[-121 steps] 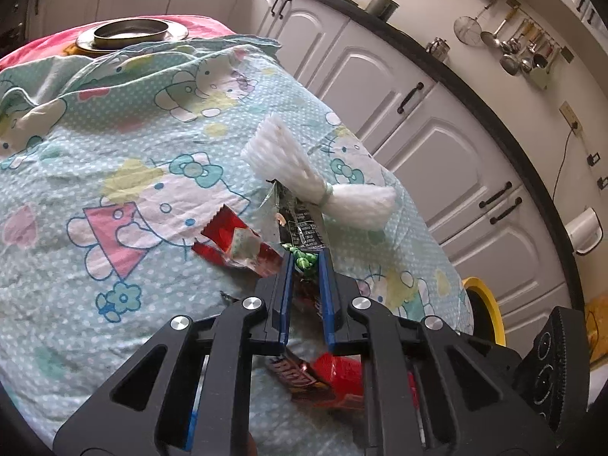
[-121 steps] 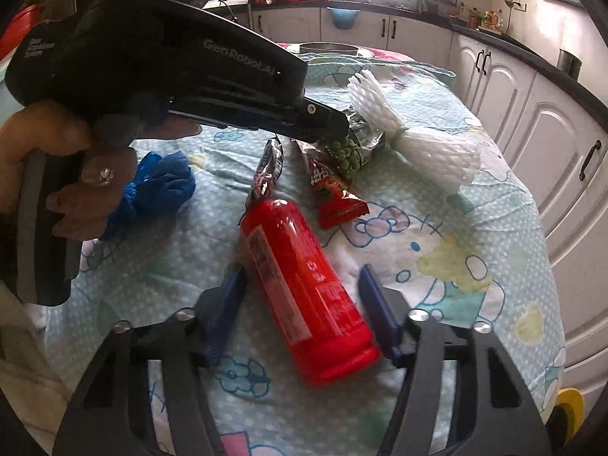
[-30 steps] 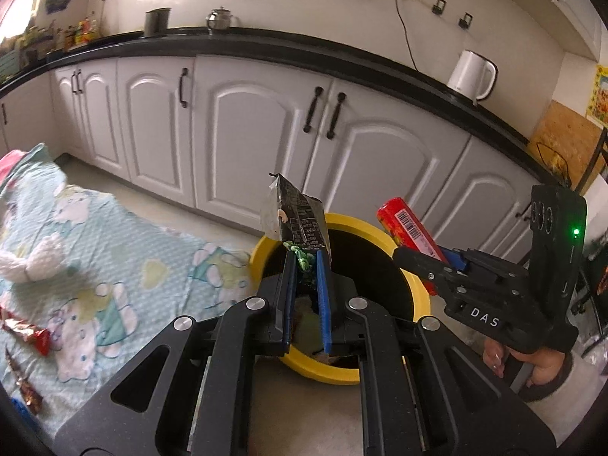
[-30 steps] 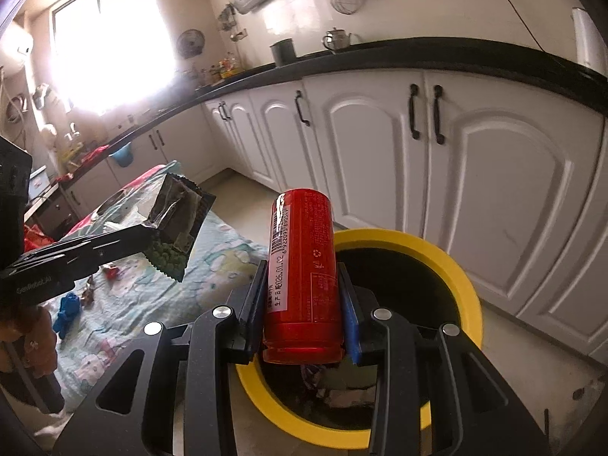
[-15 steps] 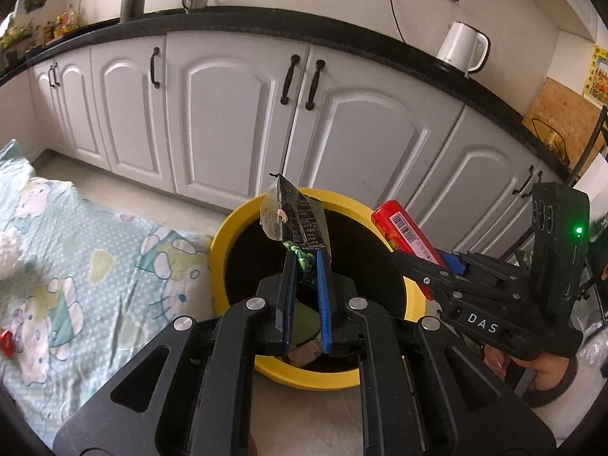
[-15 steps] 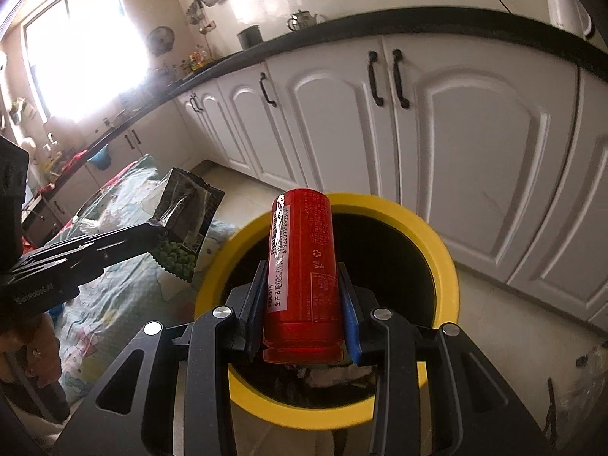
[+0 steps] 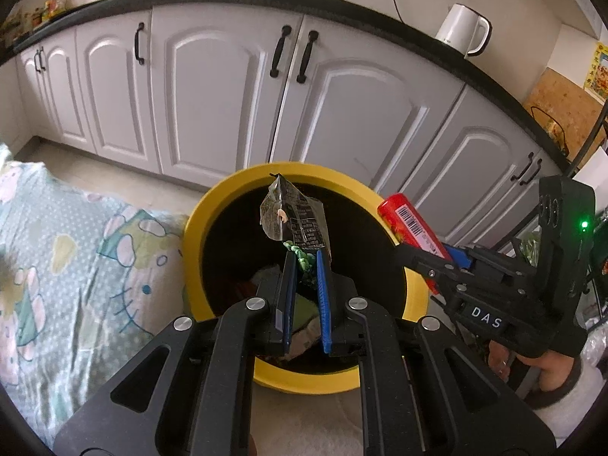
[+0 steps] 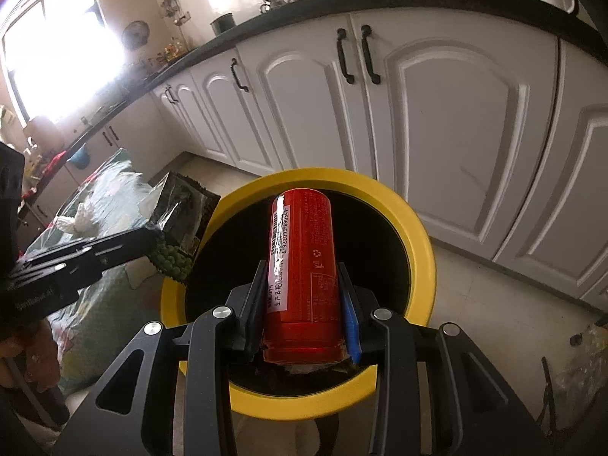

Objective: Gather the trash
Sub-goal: 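Open both tools to drop the packet and red can into the bin, then move both open tools back toward the remaining items on the bed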

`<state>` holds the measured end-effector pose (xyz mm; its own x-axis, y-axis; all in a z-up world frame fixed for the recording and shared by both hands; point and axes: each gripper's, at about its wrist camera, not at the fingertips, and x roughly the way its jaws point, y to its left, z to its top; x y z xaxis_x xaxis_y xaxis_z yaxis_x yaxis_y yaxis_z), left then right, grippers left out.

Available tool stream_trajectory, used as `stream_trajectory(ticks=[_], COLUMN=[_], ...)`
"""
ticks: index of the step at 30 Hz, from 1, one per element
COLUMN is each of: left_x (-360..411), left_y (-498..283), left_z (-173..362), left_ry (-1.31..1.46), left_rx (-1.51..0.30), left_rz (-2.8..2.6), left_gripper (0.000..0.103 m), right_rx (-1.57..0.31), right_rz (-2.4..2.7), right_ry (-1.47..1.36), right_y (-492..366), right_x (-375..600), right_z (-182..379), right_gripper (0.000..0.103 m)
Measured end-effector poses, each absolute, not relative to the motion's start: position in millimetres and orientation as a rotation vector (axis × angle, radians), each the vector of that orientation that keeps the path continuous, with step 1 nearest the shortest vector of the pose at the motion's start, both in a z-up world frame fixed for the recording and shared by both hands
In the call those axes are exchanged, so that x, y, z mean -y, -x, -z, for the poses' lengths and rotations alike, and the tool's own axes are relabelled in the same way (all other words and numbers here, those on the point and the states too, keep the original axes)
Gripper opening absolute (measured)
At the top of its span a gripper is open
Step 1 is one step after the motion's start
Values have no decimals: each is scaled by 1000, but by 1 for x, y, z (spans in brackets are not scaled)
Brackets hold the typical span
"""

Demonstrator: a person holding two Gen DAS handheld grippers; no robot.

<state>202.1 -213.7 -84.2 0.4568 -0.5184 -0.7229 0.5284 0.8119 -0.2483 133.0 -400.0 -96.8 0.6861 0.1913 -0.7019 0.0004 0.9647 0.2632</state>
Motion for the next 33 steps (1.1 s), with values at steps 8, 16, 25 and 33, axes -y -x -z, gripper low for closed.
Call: stream_trajectory(ticks=[8, 16, 25, 33], left_x=[216, 205, 186, 162], left_y=[-209, -213, -205, -196], left_z=[92, 89, 81, 68], left_ry=[-26, -19, 17, 48], left_rx=[-903, -890, -874, -829], left_rz=[630, 585, 534, 472], left_gripper=[7, 35, 72, 92], right_rx=[-821, -788, -768, -682], right_rz=[-87, -55, -35, -16], right_ry=[-291, -293, -285, -210], right_y=[-140, -139, -131, -118], right_x=[408, 413, 413, 399], right_z=[101, 93, 84, 63], right_gripper=[34, 50, 65, 81])
